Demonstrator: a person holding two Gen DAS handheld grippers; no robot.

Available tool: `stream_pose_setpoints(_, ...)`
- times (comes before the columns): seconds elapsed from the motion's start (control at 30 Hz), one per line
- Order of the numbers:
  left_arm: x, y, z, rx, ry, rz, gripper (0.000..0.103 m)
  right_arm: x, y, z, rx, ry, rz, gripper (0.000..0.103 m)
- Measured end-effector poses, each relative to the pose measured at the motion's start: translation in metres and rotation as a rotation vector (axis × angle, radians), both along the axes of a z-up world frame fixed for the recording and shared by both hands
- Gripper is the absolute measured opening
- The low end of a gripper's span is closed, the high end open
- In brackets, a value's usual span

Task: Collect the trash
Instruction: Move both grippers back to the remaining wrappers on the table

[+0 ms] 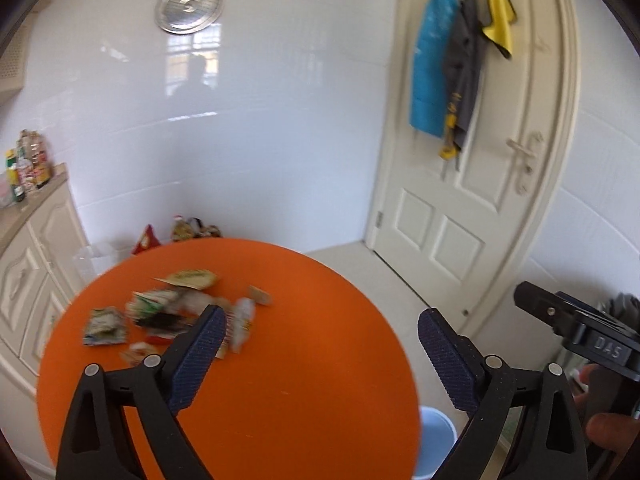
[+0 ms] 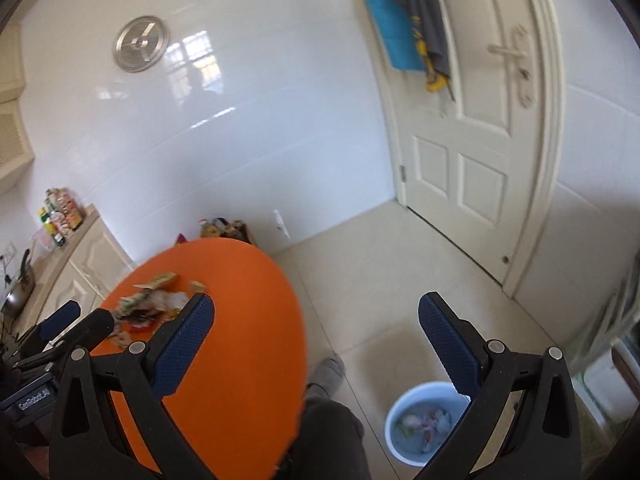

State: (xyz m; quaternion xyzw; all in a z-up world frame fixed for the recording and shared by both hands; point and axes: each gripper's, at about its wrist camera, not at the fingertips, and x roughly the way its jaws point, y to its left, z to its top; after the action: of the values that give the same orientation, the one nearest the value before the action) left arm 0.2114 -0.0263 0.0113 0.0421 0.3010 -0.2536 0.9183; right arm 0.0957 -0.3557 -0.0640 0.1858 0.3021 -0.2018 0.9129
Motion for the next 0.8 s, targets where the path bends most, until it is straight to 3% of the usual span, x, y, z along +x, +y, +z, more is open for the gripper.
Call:
stream_pose_setpoints(0.13, -0.017, 0.043, 0.006, -0.004, -0.046, 0.098, 0.096, 0.026, 0.038, 0.02, -0.044, -0.037, 0.076, 0.103)
stream_pose_setpoints(0.4, -0.04, 0.081, 0.01, 0.01, -0.09, 0.267, 0.097, 0.069, 0.114, 0.05, -0.133, -0.089, 0.234, 0.103)
stream_pose_setpoints(0.8, -0.06, 0.114, 0.017, 0.001, -0.096, 0.423, 0.1, 0.103, 0.173, 0.048, -0.163, -0.101, 0.401, 0.103)
